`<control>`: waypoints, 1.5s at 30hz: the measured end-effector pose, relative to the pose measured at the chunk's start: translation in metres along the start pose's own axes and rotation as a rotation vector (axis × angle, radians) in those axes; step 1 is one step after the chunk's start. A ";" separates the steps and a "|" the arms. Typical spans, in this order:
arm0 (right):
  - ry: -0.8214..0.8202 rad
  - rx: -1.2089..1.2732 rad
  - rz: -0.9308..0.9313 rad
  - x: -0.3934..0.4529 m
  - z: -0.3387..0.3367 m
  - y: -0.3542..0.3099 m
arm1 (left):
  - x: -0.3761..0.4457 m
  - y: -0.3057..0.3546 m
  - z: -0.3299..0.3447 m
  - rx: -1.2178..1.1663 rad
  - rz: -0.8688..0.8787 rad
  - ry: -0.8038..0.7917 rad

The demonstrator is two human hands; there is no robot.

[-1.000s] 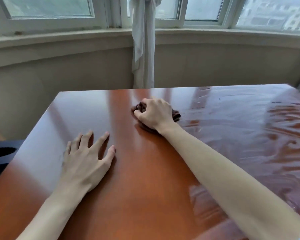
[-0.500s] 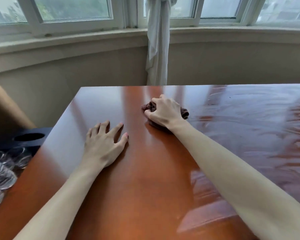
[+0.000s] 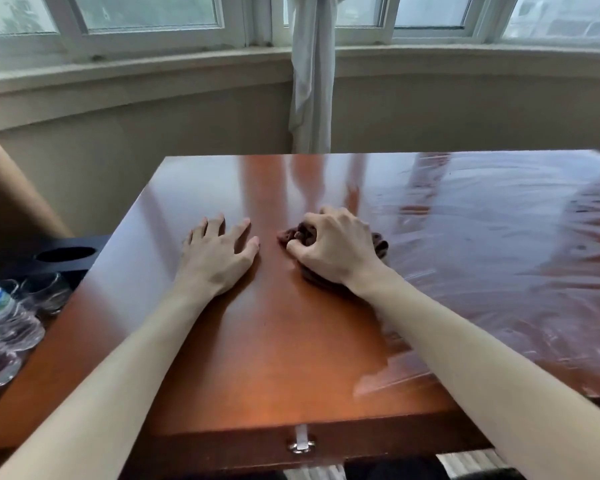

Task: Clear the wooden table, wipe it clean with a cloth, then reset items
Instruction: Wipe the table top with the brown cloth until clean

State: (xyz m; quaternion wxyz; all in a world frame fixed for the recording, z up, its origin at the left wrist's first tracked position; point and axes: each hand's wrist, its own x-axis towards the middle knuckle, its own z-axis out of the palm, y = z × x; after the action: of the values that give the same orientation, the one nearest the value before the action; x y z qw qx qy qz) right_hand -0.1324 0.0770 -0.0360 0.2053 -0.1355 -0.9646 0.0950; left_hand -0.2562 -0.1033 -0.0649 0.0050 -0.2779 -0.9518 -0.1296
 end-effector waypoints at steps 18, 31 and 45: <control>0.016 -0.041 0.182 0.188 0.060 0.067 | -0.001 0.005 -0.006 -0.025 -0.060 -0.015; -0.011 -0.027 -0.030 -0.061 -0.023 -0.007 | -0.001 0.001 -0.004 -0.014 -0.012 -0.027; 0.036 -0.071 0.230 0.267 0.086 0.087 | 0.006 -0.002 0.003 -0.015 -0.060 0.020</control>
State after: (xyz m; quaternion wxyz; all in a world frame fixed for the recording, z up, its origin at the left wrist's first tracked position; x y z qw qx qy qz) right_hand -0.3836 0.2282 -0.0349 0.2055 -0.2543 -0.9415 0.0811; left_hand -0.2622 -0.1016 -0.0679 0.0085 -0.2482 -0.9586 -0.1394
